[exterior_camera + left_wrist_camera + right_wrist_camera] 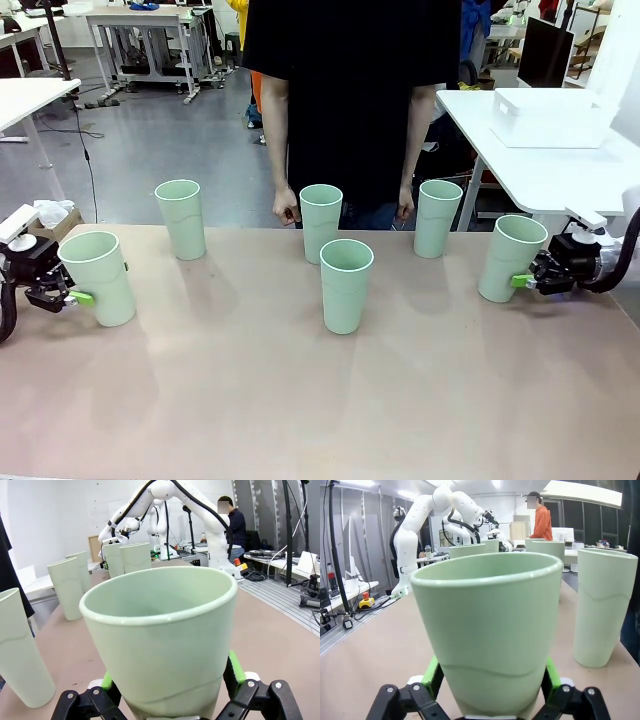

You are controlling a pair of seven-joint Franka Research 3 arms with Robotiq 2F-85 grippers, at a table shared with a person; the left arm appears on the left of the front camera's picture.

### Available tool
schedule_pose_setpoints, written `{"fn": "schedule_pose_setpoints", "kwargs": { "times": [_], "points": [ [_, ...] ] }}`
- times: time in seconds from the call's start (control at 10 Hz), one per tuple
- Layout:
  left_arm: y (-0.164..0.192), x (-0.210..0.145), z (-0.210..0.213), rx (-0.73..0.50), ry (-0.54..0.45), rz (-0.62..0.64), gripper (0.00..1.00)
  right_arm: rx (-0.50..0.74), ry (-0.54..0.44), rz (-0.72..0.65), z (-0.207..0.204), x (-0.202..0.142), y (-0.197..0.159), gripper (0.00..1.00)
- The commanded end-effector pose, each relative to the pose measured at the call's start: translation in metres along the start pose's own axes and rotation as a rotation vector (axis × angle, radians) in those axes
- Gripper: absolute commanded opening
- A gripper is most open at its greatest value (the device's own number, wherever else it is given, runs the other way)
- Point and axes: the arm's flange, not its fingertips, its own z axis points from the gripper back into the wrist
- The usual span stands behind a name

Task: Stack the cups and store them in the basket.
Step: Pick up two Reusable plastic cups , one in each hand.

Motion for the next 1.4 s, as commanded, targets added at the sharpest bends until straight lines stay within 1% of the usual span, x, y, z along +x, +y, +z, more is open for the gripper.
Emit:
{"fn": "schedule_pose_setpoints", "kwargs": {
  "times": [0.0,0.7,1.0,1.3],
  "points": [
    [-0.020,-0.005,-0.009,-0.001,-0.004,-0.031,1.00,-0.034,-0.023,-0.019,-0.009,0.009,0.004,1.00],
    [-0.019,0.005,-0.012,0.016,-0.059,-0.044,1.00,-0.040,-0.049,-0.031,-0.013,0.021,0.002,1.00],
    [-0.018,0.006,-0.015,0.017,-0.058,-0.023,1.00,-0.041,-0.054,-0.038,-0.012,0.021,0.001,1.00],
    [-0.016,0.003,-0.021,0.017,-0.045,-0.051,1.00,-0.036,-0.064,-0.041,-0.011,0.020,0.000,1.00]
  ]
}}
